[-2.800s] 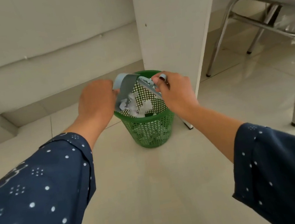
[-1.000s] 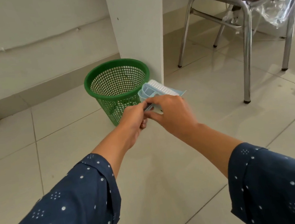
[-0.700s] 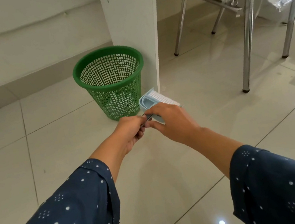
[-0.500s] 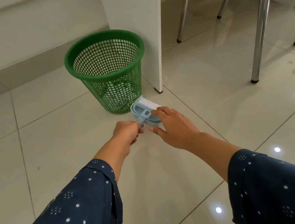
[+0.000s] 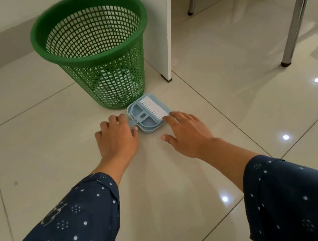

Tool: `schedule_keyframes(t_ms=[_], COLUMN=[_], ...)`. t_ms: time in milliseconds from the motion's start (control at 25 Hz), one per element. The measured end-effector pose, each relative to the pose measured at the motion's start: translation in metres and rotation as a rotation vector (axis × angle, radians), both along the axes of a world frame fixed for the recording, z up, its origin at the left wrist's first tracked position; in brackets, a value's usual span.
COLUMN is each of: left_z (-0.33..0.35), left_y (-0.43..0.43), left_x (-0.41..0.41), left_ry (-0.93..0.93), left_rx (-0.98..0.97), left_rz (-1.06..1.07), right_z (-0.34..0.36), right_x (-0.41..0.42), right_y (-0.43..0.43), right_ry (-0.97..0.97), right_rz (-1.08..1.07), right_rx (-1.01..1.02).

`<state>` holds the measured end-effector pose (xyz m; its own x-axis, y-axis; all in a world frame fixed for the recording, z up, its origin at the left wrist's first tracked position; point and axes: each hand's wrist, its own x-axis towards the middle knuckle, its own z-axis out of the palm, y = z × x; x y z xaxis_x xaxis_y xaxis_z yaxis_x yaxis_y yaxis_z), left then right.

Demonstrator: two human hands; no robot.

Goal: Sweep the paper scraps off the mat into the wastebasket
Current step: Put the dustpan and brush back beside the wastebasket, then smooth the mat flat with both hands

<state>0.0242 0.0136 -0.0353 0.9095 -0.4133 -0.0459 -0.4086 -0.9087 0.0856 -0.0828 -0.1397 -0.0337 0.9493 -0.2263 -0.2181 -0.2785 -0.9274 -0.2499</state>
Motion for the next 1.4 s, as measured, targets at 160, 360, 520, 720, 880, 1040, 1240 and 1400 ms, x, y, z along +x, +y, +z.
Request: schedule_keyframes(t_ms=[160, 360, 520, 720, 880, 1040, 1240, 1400], left_z=[0.003, 0.031, 0.064, 0.093, 0.108, 0.109, 0.077, 0.042], left_y=[0.001, -0.038, -0.087, -0.163, -0.233, -0.275, -0.302, -0.318], left_x=[-0.011, -0.038, -0.087, -0.180, -0.273, -0.368, -0.467, -0.519], left_ry=[-0.302, -0.211, -0.188, -0.164, -0.163, -0.124, -0.023, 0.068], left_rx=[0.139, 0.235, 0.280, 0.269, 0.253, 0.241, 0.240, 0.265], left_rz=[-0.461, -0.544, -0.618, -0.772, -0.926, -1.048, -1.172, -1.262], right_z=[0.004, 0.030, 0.060, 0.086, 0.090, 0.078, 0.048, 0.011], right_x=[-0.010, -0.046, -0.110, -0.233, -0.350, -0.455, -0.550, -0.606], right_y=[-0.004, -0.028, -0.067, -0.129, -0.178, -0.208, -0.223, -0.219], right_ry=[0.016, -0.011, -0.010, -0.008, 0.034, 0.068, 0.153, 0.296], right_rz=[-0.015, -0.081, -0.154, -0.310, -0.498, -0.705, -0.925, -1.025], right_rx=[-0.037, -0.073, -0.108, -0.163, -0.179, -0.150, -0.080, -0.027])
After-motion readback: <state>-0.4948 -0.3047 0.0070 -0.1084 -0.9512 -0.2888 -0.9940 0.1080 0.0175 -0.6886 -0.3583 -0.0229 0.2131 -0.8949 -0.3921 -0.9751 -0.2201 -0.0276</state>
